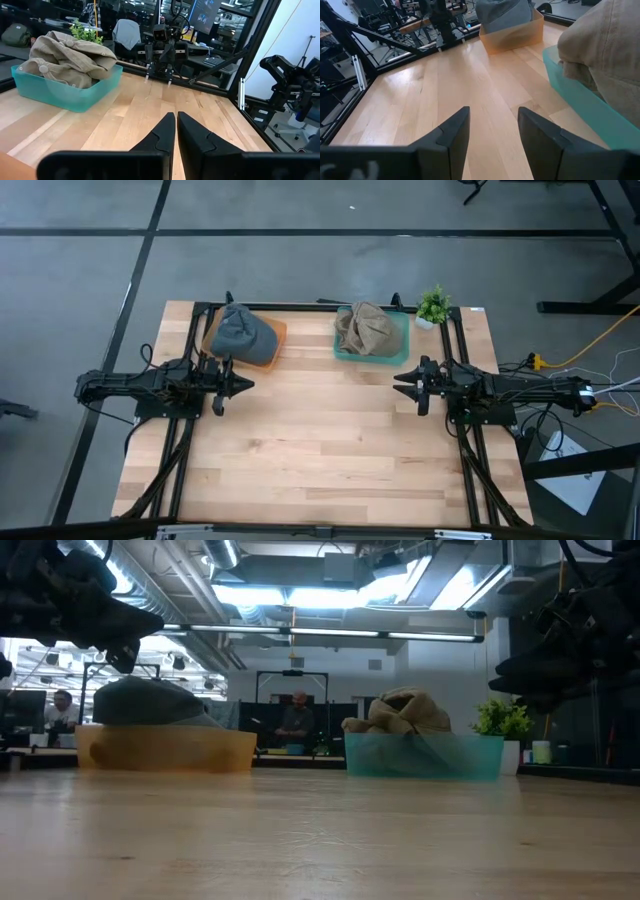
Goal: Pick & Place hat
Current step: Return to Home Position
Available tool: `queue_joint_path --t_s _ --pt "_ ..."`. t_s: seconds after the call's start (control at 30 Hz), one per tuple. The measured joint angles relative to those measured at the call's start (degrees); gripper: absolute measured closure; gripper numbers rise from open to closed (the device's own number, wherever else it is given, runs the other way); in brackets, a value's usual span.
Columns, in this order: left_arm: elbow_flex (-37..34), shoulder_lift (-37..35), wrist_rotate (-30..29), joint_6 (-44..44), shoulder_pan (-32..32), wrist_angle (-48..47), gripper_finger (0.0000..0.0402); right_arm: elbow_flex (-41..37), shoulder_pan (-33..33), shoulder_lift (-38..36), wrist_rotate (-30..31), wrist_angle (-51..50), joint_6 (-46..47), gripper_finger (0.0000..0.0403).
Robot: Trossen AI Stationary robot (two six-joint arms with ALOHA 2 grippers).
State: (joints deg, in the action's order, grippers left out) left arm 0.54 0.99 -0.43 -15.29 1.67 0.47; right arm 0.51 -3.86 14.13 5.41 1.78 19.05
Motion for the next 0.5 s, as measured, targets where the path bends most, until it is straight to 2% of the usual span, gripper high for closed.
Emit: queue_joint_path --t_s 0.5 --pt "0.0 0.0 0.0 0.0 -0.02 -0.02 0.0385 0.0 0.0 0.0 0.0 0.0 0.0 0.0238"
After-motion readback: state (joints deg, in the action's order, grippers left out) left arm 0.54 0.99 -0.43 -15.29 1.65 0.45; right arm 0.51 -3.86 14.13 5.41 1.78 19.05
